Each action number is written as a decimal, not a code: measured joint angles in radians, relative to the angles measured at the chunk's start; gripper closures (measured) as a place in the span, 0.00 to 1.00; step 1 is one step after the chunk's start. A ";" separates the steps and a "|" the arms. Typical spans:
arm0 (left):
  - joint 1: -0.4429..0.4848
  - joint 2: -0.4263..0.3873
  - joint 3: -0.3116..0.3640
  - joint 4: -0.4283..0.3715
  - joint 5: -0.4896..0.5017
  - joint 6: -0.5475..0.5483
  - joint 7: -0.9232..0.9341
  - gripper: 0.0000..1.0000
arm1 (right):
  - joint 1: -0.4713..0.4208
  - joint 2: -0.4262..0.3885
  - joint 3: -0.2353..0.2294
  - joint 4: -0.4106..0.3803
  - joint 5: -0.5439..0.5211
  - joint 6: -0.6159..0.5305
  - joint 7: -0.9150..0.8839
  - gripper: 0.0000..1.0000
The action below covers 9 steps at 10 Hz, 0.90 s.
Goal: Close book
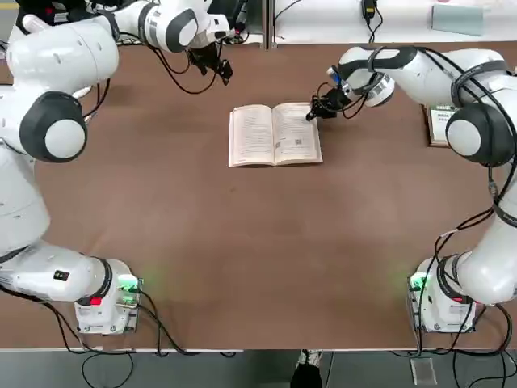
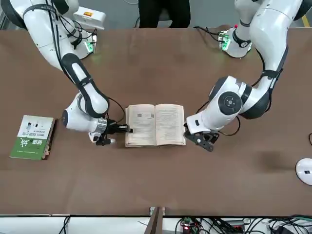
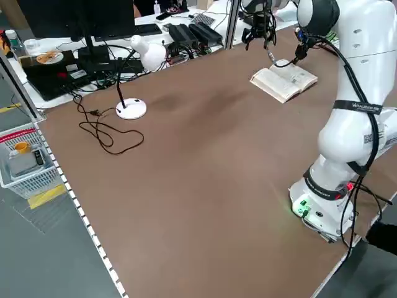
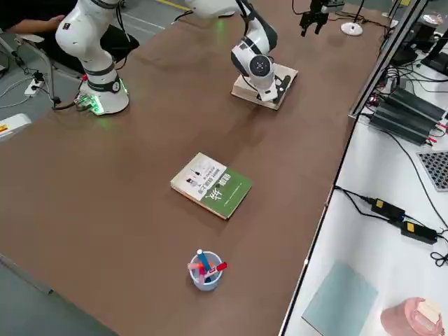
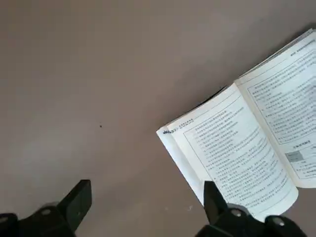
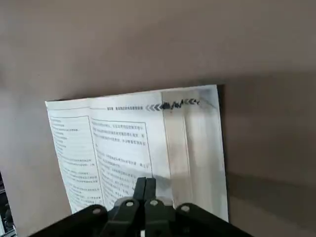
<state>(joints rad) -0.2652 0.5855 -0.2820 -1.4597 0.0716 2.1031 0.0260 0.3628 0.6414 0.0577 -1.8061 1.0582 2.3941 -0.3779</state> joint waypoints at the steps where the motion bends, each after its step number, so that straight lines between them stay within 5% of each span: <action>1: -0.005 0.001 0.000 0.000 0.000 0.000 0.000 0.00 | 0.000 0.000 0.001 -0.001 0.000 0.008 0.000 0.98; 9: -0.030 0.036 0.000 0.005 0.000 0.033 0.004 0.00 | 0.004 0.015 0.013 -0.014 0.000 0.072 -0.011 0.98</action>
<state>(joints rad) -0.2955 0.6218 -0.2825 -1.4550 0.0716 2.1362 0.0296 0.3671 0.6561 0.0704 -1.8197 1.0584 2.4662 -0.3891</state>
